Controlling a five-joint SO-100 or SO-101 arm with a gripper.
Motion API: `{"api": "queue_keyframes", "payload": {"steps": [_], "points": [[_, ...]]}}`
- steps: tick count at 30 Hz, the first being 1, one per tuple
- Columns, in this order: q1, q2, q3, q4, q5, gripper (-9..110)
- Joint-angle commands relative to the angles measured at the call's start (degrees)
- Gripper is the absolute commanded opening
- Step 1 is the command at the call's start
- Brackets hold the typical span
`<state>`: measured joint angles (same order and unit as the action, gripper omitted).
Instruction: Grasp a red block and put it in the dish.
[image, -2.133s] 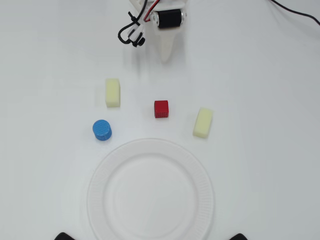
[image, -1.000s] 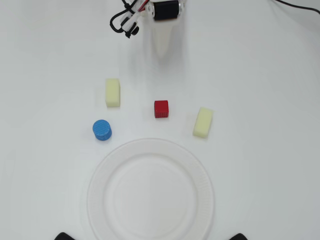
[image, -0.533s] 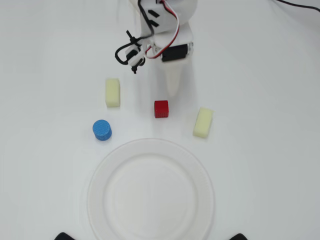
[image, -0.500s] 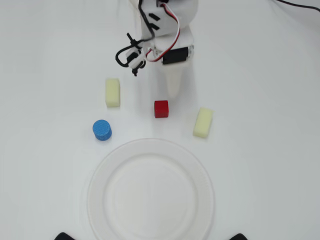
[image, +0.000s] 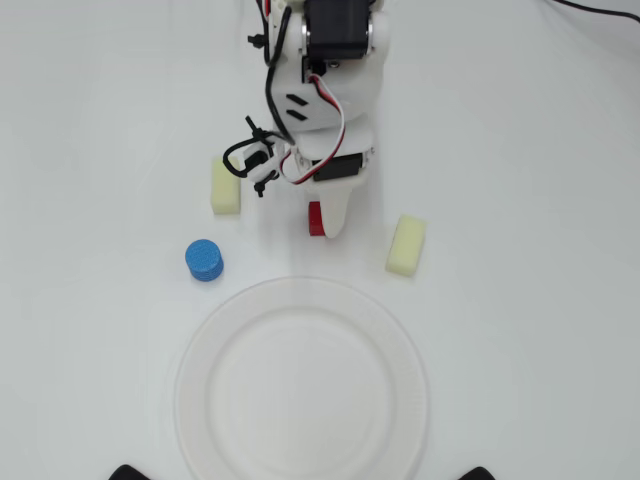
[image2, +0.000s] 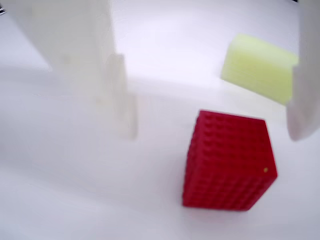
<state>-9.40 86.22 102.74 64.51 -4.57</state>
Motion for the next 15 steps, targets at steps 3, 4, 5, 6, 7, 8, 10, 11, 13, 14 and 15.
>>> {"api": "queue_keyframes", "payload": {"steps": [3,4,5,6,7,8,10,11,13,14,15], "points": [[0.62,-2.99,-5.19,-0.62,-0.70,24],[0.70,-3.34,-5.27,-0.62,-0.70,24],[0.79,-3.43,-5.36,-0.62,-0.79,24],[0.88,-3.52,-5.36,-0.62,-0.97,23],[0.88,-3.60,-5.45,-0.62,-1.41,21],[0.97,-3.69,-5.45,-0.62,-1.58,18],[1.05,-3.78,-5.45,-0.62,-1.58,15],[1.05,-3.78,-5.45,-0.62,-1.58,13],[1.05,-3.78,-5.45,-0.62,-1.58,7],[1.05,-3.78,-5.45,-0.62,-1.41,4],[1.05,-3.78,-5.45,-0.53,-1.32,2]]}}
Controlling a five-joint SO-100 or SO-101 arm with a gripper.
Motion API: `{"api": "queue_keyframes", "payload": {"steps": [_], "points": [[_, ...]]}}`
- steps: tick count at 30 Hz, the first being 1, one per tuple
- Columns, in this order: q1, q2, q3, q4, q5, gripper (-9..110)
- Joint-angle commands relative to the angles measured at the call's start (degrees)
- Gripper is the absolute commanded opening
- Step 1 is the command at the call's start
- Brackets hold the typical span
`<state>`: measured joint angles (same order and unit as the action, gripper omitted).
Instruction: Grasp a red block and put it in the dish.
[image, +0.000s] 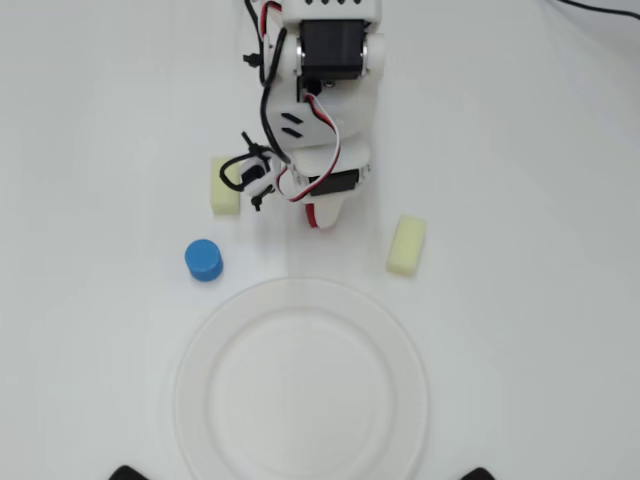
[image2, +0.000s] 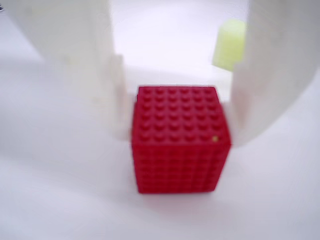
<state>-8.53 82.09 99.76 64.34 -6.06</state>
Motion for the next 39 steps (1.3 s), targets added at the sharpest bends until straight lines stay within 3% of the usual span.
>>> {"api": "queue_keyframes", "payload": {"steps": [1,13,20,26,34,37,39], "points": [[0.18,0.35,-2.46,-0.35,0.09,0],[4.13,17.84,-0.70,-1.41,-3.34,0],[2.99,19.51,-2.90,-13.45,-6.50,0],[2.55,1.76,-22.24,-12.30,-7.03,0],[2.81,-24.70,-55.55,1.49,-4.75,0],[2.99,-36.30,-74.53,11.87,-3.69,0],[3.08,-49.13,-97.73,21.36,-3.78,0]]}}
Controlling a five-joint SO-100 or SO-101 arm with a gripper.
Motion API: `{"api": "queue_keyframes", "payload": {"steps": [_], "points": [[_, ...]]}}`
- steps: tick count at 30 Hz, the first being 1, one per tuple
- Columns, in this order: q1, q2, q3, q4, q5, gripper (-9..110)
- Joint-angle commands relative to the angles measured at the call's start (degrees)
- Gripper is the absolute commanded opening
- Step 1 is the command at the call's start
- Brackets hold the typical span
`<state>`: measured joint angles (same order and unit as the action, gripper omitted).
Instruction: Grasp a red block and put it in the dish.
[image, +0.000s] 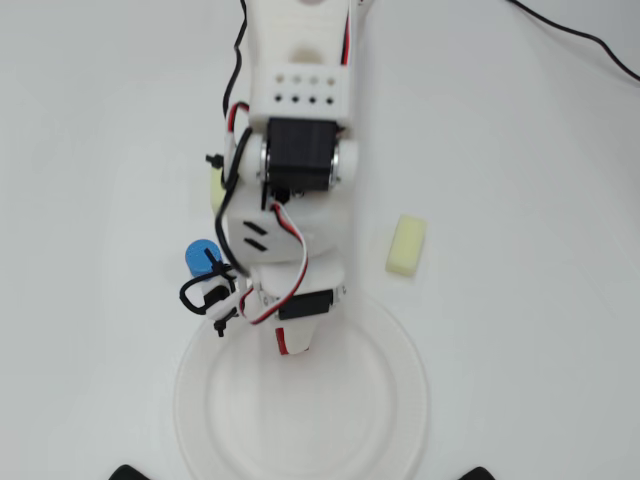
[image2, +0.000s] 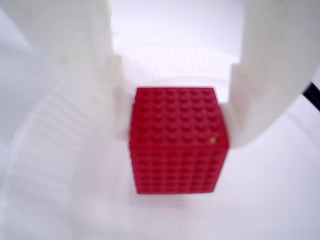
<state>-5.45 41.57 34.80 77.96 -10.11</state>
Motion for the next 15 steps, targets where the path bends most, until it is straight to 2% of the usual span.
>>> {"api": "queue_keyframes", "payload": {"steps": [1,2,5,15], "points": [[0.00,-15.82,-44.91,10.72,-0.70,0],[-0.18,-13.62,-40.34,10.20,-1.23,0],[-0.26,-15.64,-44.56,13.01,-0.79,0],[-1.05,-15.64,-44.38,21.88,-1.93,0]]}}
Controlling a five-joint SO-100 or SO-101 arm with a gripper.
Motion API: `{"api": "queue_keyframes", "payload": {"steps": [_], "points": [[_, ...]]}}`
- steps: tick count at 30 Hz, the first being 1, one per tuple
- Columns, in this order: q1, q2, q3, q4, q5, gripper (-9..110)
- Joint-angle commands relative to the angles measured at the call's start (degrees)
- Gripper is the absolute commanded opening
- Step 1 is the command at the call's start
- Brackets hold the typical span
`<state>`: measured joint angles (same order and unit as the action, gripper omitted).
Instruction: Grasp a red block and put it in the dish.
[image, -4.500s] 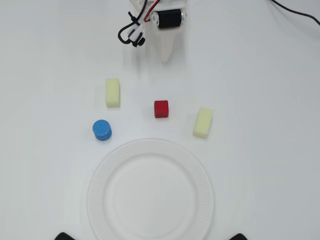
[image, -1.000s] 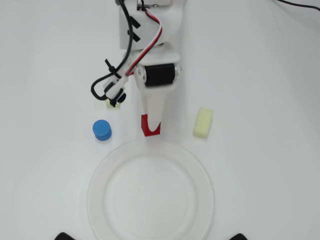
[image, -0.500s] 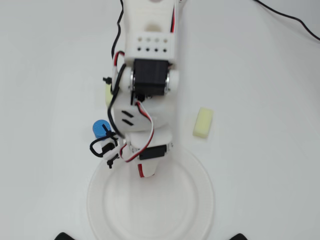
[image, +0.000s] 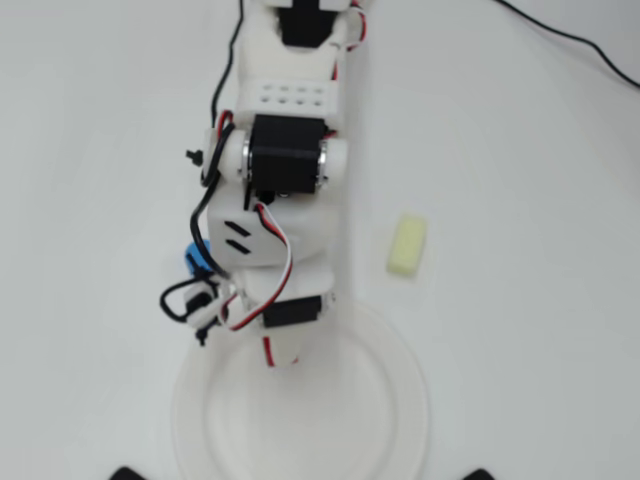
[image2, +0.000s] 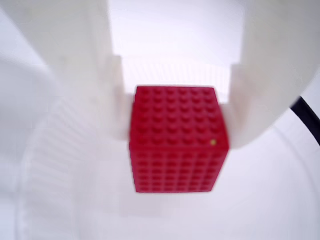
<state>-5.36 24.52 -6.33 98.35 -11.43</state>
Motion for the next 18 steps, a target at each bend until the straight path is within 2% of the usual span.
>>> {"api": "queue_keyframes", "payload": {"steps": [1,5,9,18], "points": [[-1.32,1.32,-3.25,2.29,-0.88,0],[-1.85,0.79,-3.34,4.57,-1.58,1],[-2.02,0.44,-3.34,5.01,-1.49,18],[-1.49,2.02,-3.34,6.59,0.88,29]]}}
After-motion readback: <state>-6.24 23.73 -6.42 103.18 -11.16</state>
